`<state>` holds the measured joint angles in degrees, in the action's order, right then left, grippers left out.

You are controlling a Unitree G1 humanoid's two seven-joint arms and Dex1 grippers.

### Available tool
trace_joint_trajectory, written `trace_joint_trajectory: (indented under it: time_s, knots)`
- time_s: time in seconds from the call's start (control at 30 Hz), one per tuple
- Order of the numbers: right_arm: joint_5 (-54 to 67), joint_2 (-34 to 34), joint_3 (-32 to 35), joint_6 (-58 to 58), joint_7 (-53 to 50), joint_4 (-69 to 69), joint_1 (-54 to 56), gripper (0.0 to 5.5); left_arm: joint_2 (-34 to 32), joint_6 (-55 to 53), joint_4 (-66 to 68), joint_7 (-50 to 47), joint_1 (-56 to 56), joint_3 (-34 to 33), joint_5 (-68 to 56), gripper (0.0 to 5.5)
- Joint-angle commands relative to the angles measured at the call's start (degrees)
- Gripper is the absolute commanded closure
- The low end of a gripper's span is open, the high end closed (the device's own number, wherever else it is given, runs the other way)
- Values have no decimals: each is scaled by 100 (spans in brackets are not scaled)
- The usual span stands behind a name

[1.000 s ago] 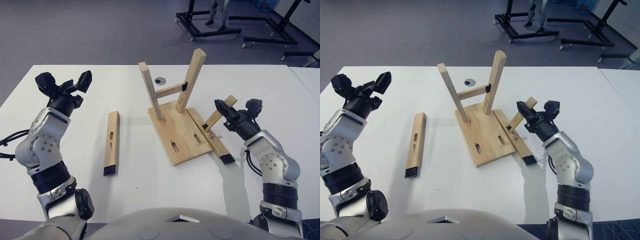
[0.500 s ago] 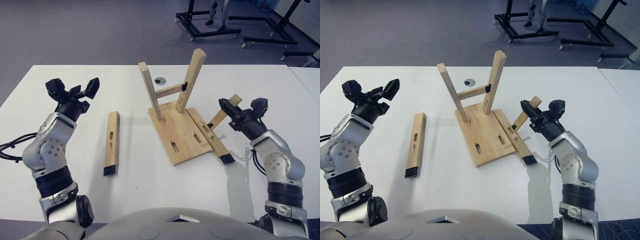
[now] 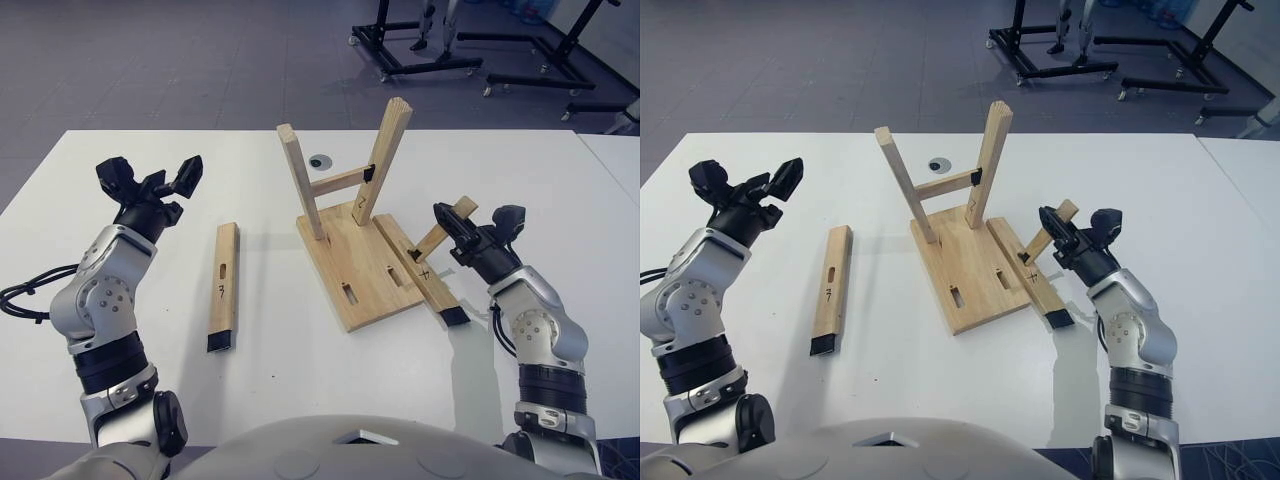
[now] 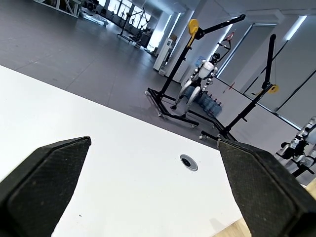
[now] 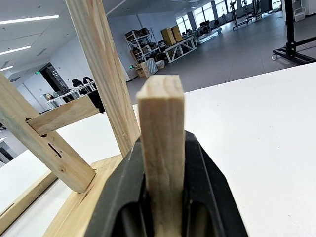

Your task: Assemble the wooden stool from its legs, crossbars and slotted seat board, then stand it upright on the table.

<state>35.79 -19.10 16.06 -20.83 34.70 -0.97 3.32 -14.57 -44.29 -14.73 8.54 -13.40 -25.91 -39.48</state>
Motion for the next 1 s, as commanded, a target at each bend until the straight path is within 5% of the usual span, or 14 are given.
trace_joint_trajectory:
  time_s: [0.03,0.37,0.73,1.0]
  knots:
    - [-424,47,-291,133,-121,-44,-102,510,-11,71,-14,-33,101,98,48,80]
    - [-1121,38,-740,661,-365,95,-297,510,-3,174,-28,-78,153,234,79,80]
    - [-1889,374,-972,2000,-703,-1463,-722,510,12,317,12,-87,195,336,98,80]
    - [-2180,360,-1459,1594,-916,-2487,-473,510,3,381,62,-61,183,378,119,80]
